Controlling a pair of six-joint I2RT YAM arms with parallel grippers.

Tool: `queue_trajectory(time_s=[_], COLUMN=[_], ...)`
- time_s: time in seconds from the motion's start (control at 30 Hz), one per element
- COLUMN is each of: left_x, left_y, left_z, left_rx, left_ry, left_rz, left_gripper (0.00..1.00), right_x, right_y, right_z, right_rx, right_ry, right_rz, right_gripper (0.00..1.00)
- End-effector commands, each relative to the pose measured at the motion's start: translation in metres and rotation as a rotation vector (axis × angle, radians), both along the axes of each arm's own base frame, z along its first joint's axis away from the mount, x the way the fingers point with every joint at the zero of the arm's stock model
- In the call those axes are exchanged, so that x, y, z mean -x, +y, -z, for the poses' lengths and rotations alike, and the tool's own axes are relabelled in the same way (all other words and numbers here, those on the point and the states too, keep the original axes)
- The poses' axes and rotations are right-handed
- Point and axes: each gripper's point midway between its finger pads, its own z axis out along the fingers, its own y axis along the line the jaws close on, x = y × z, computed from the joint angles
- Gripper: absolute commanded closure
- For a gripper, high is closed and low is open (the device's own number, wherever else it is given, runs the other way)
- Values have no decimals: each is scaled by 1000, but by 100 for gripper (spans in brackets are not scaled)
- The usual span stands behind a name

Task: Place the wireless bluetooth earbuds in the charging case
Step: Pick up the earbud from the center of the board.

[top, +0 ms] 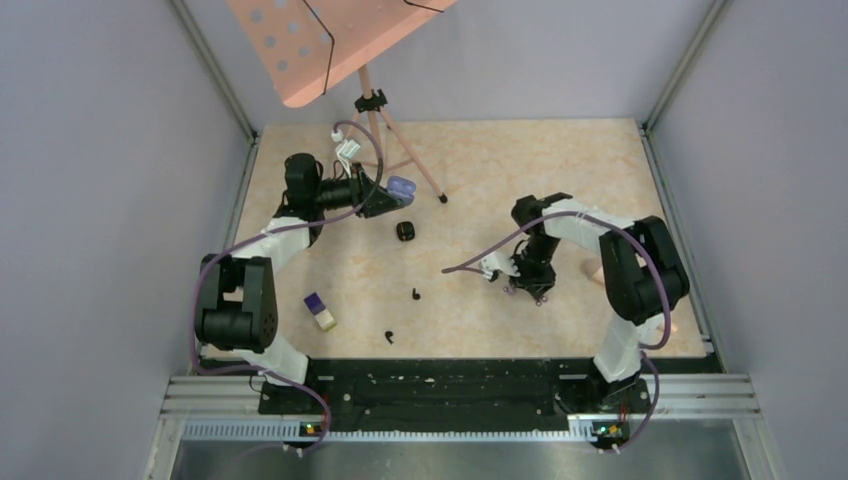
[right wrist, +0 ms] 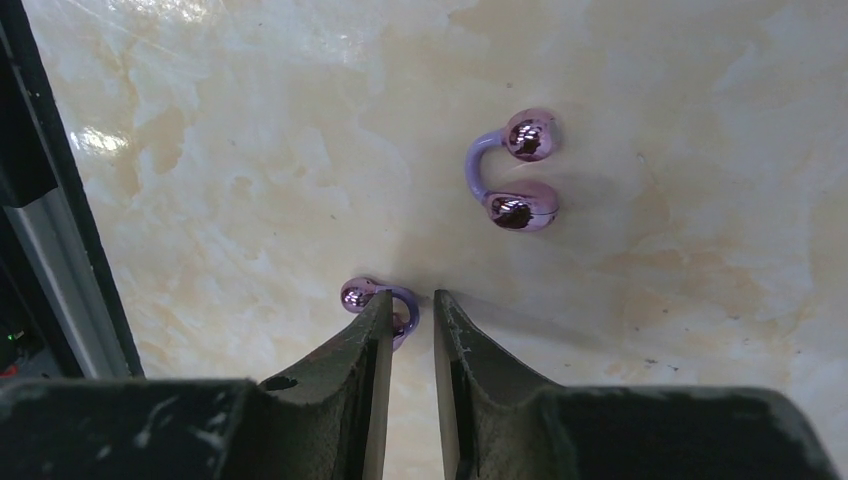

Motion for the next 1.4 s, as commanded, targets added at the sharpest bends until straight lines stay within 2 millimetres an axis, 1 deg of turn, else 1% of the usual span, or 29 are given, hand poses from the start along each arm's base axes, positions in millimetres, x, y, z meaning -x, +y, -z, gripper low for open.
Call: queue_trajectory(time_s=[0.0, 0.17, 0.4, 0.47, 0.53, 0.6, 0.67, 0.8, 1.0, 1.07, 1.13, 1.27, 1.37], left_x=[1, 0, -2, -3, -4, -5, -6, -4, -2, -2, -2, -1, -4], left_y=[1, 1, 0, 0, 0, -1, -2, -8, -20, -25, -31, -47, -56], left_z=[-14, -12, -11, -10, -10, -11, -11, -12, -6, -5, -7, -13, -20], left_rx=[4, 2, 3, 3, 5, 7, 8, 13, 20, 22, 25, 39, 56], left_ry=[-62, -57, -50, -47, -45, -44, -46, -50, -31, -31, -39, -58, -66], left_rz=[-4, -7, -7, -8, -8, -4, 0, 18, 40, 52, 76, 130, 149], left_gripper=[100, 100, 100, 100, 100, 100, 100, 100, 100, 100, 100, 100, 100], right_x=[1, 6, 6, 7, 6, -1, -15, -46, -85, -101, -115, -137, -144], right_y=[0, -8, -13, -13, -10, -3, 7, 27, 37, 43, 56, 90, 115], right_z=[-4, 5, 10, 10, 7, -4, -22, -66, -119, -140, -167, -231, -270], right_rx=[-11, 8, 2, -5, -19, -48, -93, -175, -227, -262, -351, -550, -702], right_ry=[-46, -72, -169, -182, -190, -220, -270, -378, -566, -657, -737, -873, -914], right_rz=[-46, -44, -5, 14, 37, 73, 106, 191, 254, 287, 332, 392, 438], right_gripper=[79, 84, 92, 98, 100, 100, 100, 100, 100, 100, 100, 100, 100])
